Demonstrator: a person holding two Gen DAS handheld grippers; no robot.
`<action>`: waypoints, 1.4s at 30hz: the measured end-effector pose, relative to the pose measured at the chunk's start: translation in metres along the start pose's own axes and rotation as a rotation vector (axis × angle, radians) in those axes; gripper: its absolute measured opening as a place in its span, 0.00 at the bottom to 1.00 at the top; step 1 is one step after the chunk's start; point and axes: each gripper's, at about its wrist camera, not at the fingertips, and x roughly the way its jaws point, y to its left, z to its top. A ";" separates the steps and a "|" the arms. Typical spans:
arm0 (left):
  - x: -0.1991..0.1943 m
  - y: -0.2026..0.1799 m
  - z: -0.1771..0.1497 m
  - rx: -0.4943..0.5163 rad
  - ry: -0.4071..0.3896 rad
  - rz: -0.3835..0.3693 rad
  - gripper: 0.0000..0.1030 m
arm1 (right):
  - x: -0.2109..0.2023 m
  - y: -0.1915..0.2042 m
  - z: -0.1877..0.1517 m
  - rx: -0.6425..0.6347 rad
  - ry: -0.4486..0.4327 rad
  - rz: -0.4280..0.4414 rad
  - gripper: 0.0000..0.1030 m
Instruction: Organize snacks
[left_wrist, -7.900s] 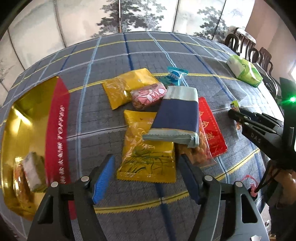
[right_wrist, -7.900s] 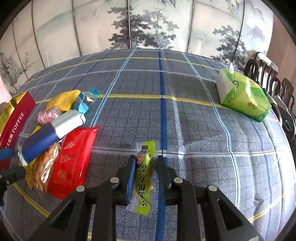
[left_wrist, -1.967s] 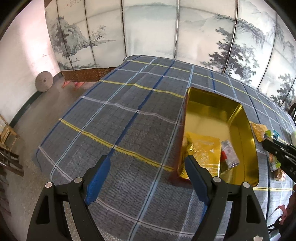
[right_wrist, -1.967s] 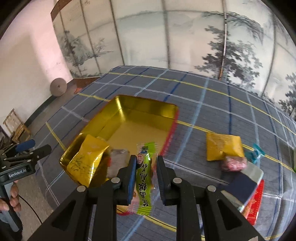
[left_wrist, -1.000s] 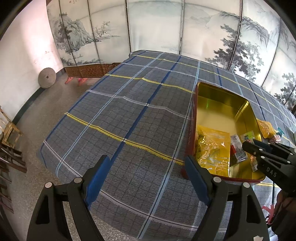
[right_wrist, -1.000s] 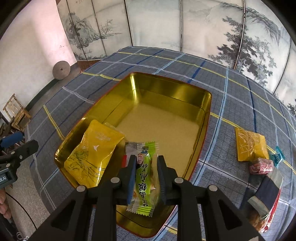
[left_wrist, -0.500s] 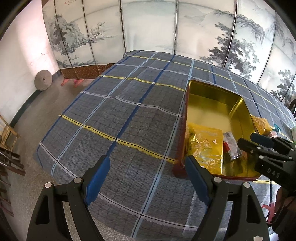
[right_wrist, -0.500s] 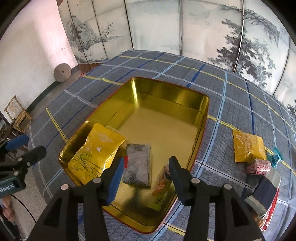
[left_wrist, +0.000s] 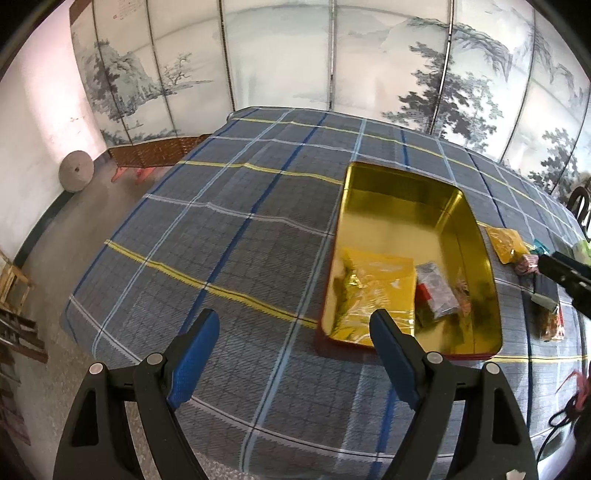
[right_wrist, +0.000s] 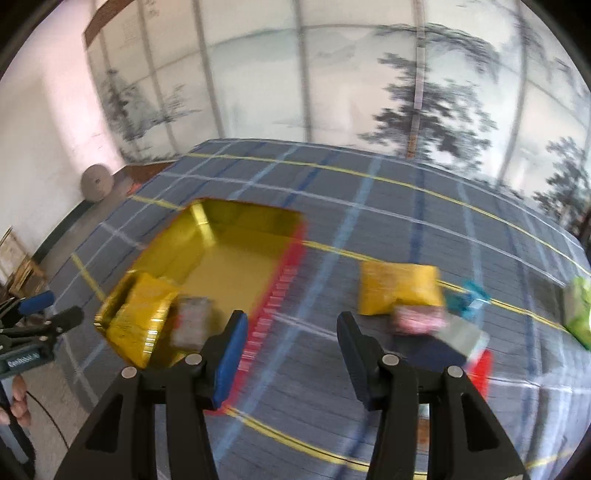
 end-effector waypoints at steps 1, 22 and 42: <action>0.000 -0.004 0.001 0.008 -0.001 -0.004 0.78 | -0.003 -0.012 -0.002 0.019 -0.001 -0.018 0.50; -0.005 -0.087 0.014 0.154 -0.007 -0.071 0.79 | 0.011 -0.160 -0.064 0.259 0.124 -0.200 0.50; -0.008 -0.137 0.015 0.250 -0.007 -0.106 0.82 | 0.041 -0.142 -0.071 0.215 0.143 -0.194 0.58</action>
